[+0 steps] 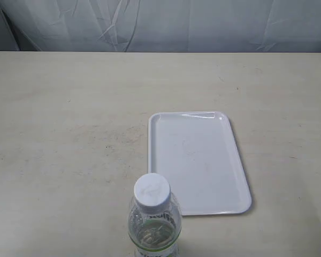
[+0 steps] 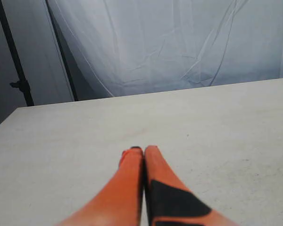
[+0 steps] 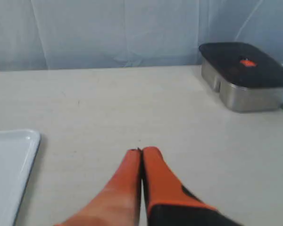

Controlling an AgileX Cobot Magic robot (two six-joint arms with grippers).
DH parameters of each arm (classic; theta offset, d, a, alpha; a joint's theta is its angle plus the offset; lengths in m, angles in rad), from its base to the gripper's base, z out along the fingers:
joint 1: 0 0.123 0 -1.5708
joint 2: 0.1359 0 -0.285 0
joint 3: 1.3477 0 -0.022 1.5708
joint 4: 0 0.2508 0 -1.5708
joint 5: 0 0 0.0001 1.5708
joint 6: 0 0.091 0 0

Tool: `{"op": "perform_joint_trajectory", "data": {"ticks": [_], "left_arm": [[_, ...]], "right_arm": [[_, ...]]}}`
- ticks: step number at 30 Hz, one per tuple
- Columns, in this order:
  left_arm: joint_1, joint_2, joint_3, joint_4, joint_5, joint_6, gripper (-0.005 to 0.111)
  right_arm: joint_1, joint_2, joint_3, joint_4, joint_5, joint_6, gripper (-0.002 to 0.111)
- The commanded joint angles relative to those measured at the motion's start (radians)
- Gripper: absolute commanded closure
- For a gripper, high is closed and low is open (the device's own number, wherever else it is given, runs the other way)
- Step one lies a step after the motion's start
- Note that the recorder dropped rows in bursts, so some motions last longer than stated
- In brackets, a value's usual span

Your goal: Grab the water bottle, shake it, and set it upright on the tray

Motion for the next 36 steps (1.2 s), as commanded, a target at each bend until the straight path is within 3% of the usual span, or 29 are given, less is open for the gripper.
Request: {"op": "perform_joint_trajectory", "data": {"ticks": [1, 5, 6, 9, 12, 15, 18, 21, 24, 26, 30, 34, 36], "left_arm": [[-0.007, -0.004, 0.003, -0.001, -0.012, -0.003, 0.105], [-0.007, -0.004, 0.003, -0.001, -0.01, -0.003, 0.105], [-0.007, -0.004, 0.003, -0.001, -0.01, -0.003, 0.105], [-0.007, -0.004, 0.003, -0.001, -0.01, -0.003, 0.105], [-0.007, -0.004, 0.003, -0.001, -0.012, -0.003, 0.105], [-0.007, -0.004, 0.003, -0.001, -0.012, -0.003, 0.105], [-0.007, -0.004, 0.003, -0.001, -0.012, -0.003, 0.105], [-0.007, -0.004, 0.003, -0.001, -0.012, -0.003, 0.105], [-0.007, -0.004, 0.003, -0.001, -0.012, -0.003, 0.105], [-0.007, -0.004, 0.003, -0.001, -0.012, -0.003, 0.105], [-0.007, -0.004, 0.003, -0.001, -0.012, -0.003, 0.105], [-0.007, -0.004, 0.003, -0.001, -0.012, -0.003, 0.105], [-0.007, -0.004, 0.003, -0.001, -0.012, -0.003, 0.105]], "right_arm": [[-0.003, -0.006, 0.001, 0.152, -0.3, 0.054, 0.105], [-0.003, -0.006, 0.001, 0.417, -0.627, 0.07, 0.105], [-0.003, -0.006, 0.001, 0.473, -0.7, 0.173, 0.105], [-0.003, -0.006, 0.001, 0.449, -0.666, 0.539, 0.105], [-0.003, 0.039, -0.028, 0.31, -0.667, 0.573, 0.109], [-0.003, 0.251, -0.236, 0.104, -0.61, 0.452, 0.109], [-0.003, 0.493, -0.46, -0.153, -0.603, 0.466, 0.109], [-0.001, 0.692, -0.58, -0.562, -0.645, 0.703, 0.109], [-0.001, 0.79, -0.578, -0.93, -0.875, 1.037, 0.109], [-0.001, 0.85, -0.578, -1.135, -1.084, 1.164, 0.102], [-0.001, 0.965, -0.578, -1.392, -1.454, 1.174, 0.079], [0.006, 1.016, -0.578, -1.433, -1.499, 1.169, 0.073], [0.023, 1.016, -0.578, -1.409, -1.499, 1.147, 0.062]]}}
